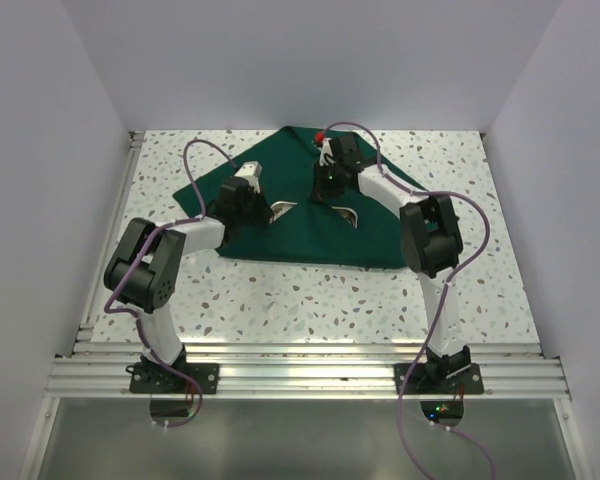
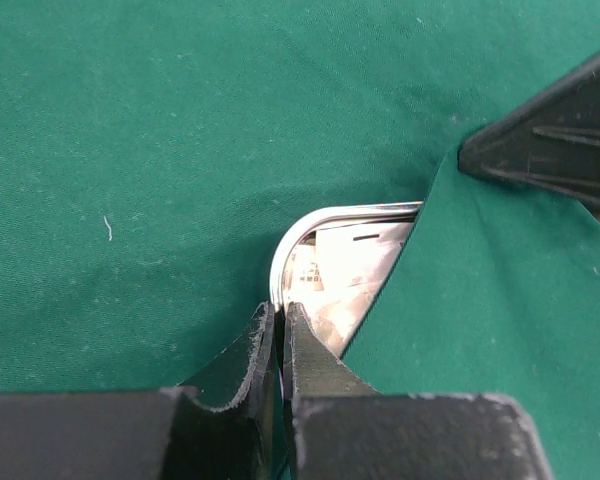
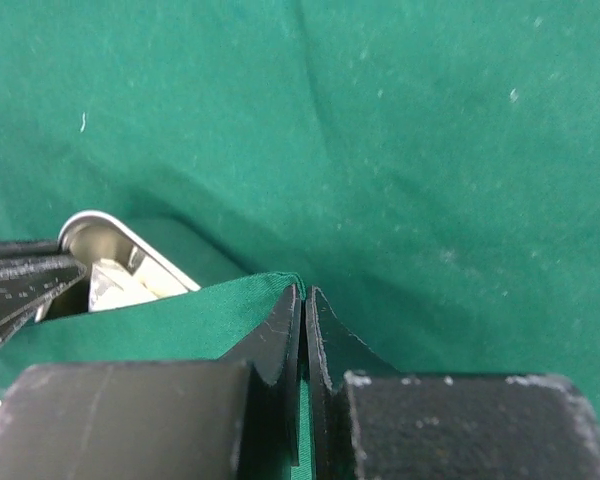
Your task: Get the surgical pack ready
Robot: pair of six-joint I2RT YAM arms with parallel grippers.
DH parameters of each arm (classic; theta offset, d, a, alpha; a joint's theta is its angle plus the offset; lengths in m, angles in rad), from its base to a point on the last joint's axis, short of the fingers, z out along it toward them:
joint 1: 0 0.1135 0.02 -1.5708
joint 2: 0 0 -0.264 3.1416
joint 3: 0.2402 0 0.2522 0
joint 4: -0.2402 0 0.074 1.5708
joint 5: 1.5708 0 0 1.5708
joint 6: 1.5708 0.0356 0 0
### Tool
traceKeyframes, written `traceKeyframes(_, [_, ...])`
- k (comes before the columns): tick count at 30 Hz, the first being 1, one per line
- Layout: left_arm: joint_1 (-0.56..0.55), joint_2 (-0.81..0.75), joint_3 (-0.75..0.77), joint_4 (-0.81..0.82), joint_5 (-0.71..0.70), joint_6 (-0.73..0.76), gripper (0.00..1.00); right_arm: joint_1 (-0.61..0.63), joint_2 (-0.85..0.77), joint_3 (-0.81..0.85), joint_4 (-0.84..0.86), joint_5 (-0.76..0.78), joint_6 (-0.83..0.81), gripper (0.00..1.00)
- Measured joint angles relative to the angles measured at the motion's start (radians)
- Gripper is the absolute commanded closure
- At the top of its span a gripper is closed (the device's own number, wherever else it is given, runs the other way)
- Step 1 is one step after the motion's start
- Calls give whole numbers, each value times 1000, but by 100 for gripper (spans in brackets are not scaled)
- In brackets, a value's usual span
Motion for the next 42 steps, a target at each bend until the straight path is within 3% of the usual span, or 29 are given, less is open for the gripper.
traceKeyframes(8, [0,0,-5,8,3,0,91,-20,38,28,-29,-37,17,100])
traceKeyframes(17, [-8,-22,-56,35,6,6,62,-39,56,28,-26,-112,25,99])
traceKeyframes(23, [5,-112,-87,-14,-56,-24,52,-46,77,46,-28,-155,20,99])
traceKeyframes(28, [130,-219,-118,-34,-86,-82,49,-50,81,46,-23,-182,18,99])
traceKeyframes(33, [288,-225,-118,-69,-120,-118,48,-50,81,45,-21,-185,13,99])
traceKeyframes(42, [470,-72,22,-154,-147,-140,48,-50,81,45,-21,-193,9,100])
